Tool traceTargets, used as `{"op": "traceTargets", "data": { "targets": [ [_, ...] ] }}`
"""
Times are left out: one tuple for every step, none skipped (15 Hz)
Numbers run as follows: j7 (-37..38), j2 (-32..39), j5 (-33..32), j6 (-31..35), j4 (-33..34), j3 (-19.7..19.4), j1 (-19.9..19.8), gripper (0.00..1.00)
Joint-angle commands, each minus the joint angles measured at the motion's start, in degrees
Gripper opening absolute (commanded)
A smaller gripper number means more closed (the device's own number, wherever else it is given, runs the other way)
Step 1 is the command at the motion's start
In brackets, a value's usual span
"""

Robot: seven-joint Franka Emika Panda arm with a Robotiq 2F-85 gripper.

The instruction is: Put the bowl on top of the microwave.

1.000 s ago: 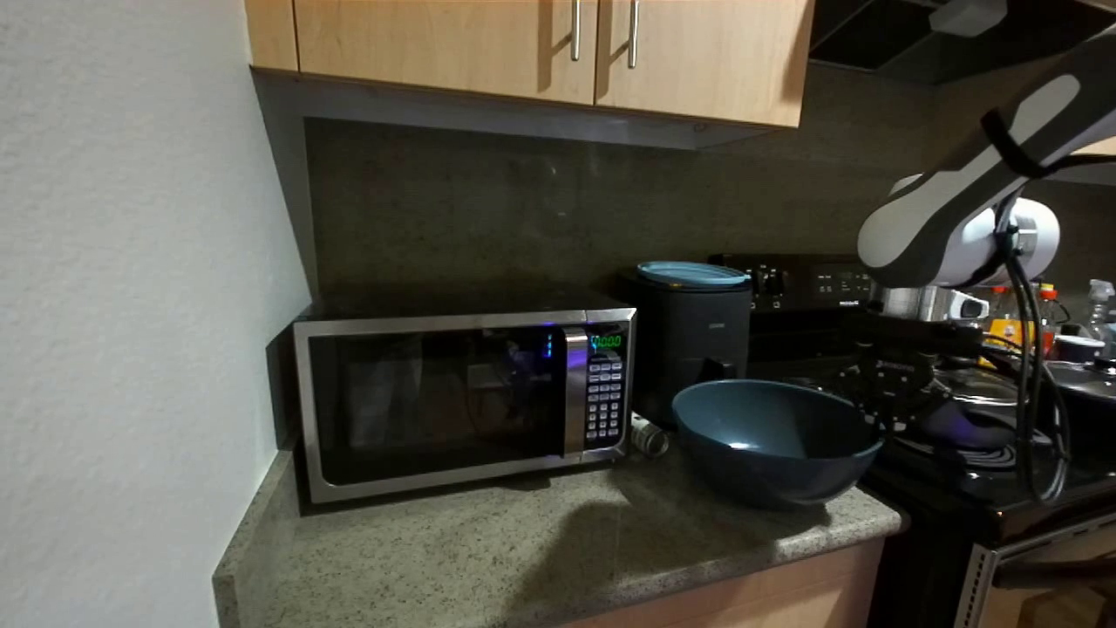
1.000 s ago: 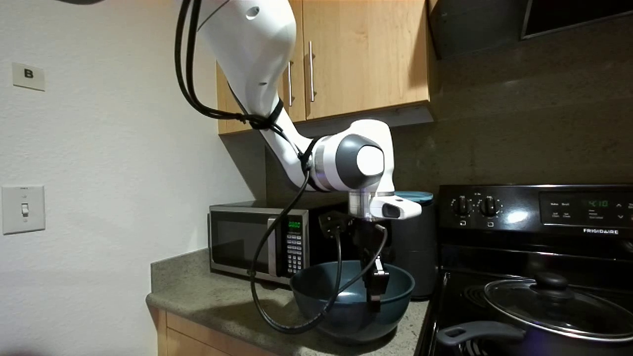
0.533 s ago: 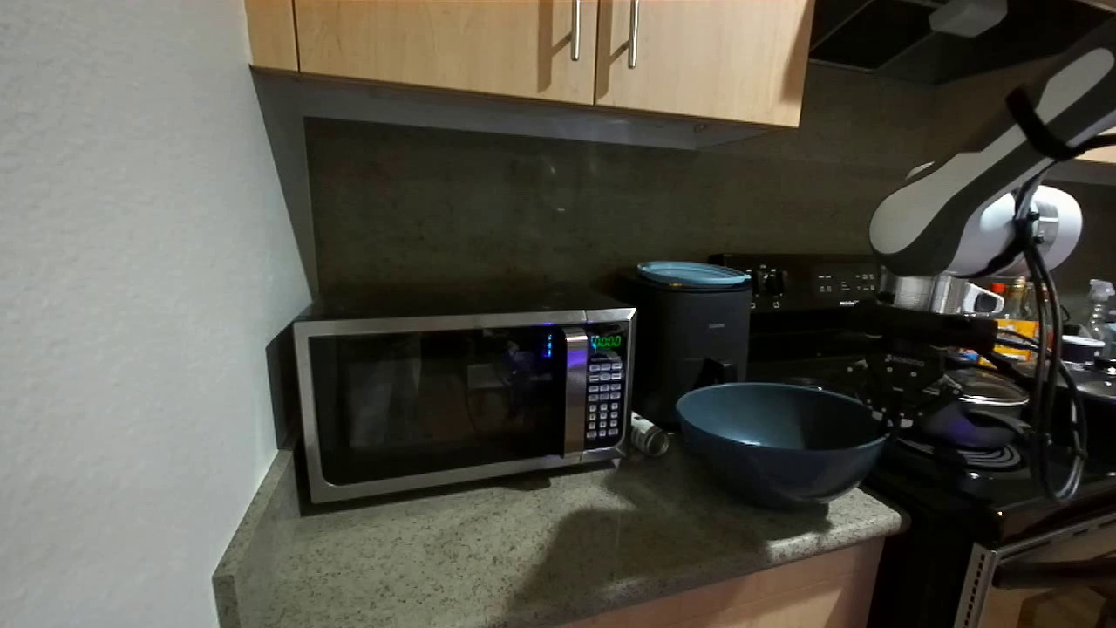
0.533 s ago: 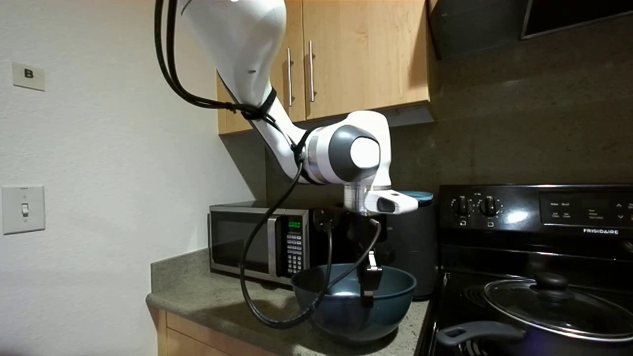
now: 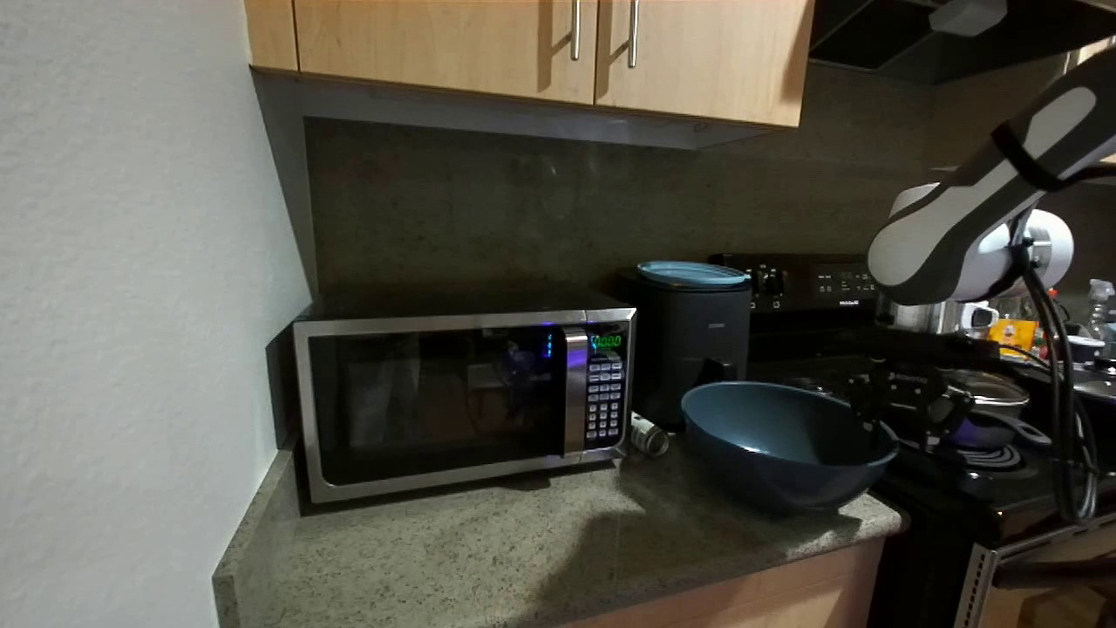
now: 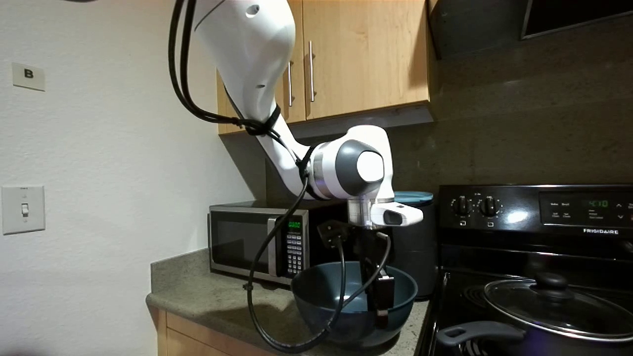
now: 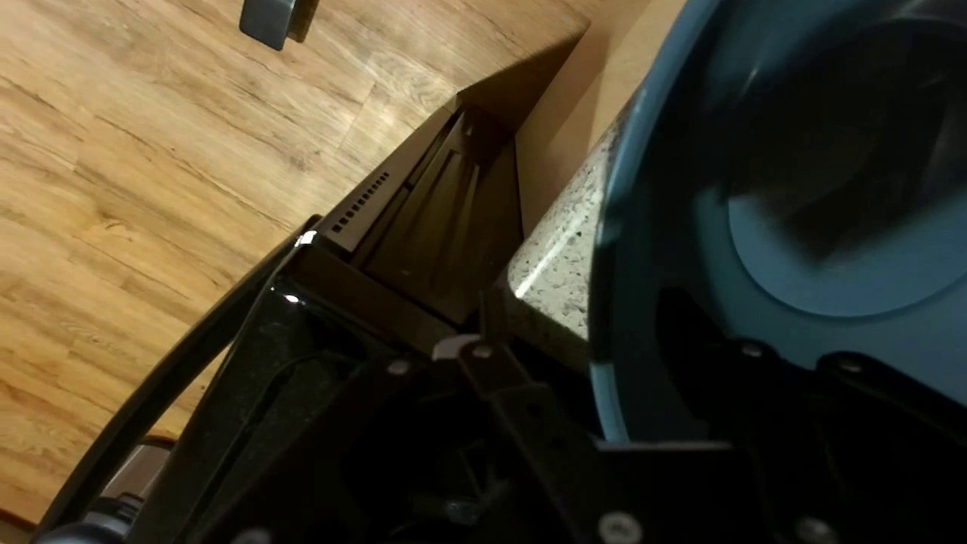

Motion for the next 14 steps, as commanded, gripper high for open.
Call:
{"op": "traceTargets", "data": {
  "targets": [
    [0.6, 3.1, -0.5, 0.8, 1.4, -1.2, 0.7, 0.85],
    [0.4, 4.0, -0.2, 0.3, 1.9, -1.3, 0.7, 0.91],
    [0.2, 4.6, 0.2, 0.2, 2.3, -1.4, 0.7, 0.98],
    [-0.4, 5.1, 0.6, 0.0, 2.7, -1.5, 0.7, 0.54],
    [-0.5, 5.5, 0.8, 0.0, 3.0, -1.6, 0.8, 0.57],
    [-0.8, 5.7, 1.1, 0.1, 3.2, -1.6, 0.7, 0.56],
    [-0.9, 5.9, 1.2, 0.1, 3.5, -1.7, 0.7, 0.49],
    [-1.0, 6.0, 1.5, 0.1, 3.7, -1.7, 0.7, 0.43],
    [-1.1, 6.1, 1.7, 0.1, 4.0, -1.7, 0.7, 0.35],
    [-1.0, 6.0, 1.8, 0.0, 4.1, -1.8, 0.7, 0.30],
    [-1.1, 5.9, 1.9, -0.1, 4.2, -1.8, 0.7, 0.22],
    [-1.1, 5.7, 1.9, 0.0, 4.2, -1.8, 0.7, 0.16],
    [-1.1, 5.6, 1.9, 0.0, 4.2, -1.8, 0.7, 0.10],
    [-1.2, 5.3, 2.1, 0.1, 4.1, -1.7, 0.7, 0.03]
  ]
}}
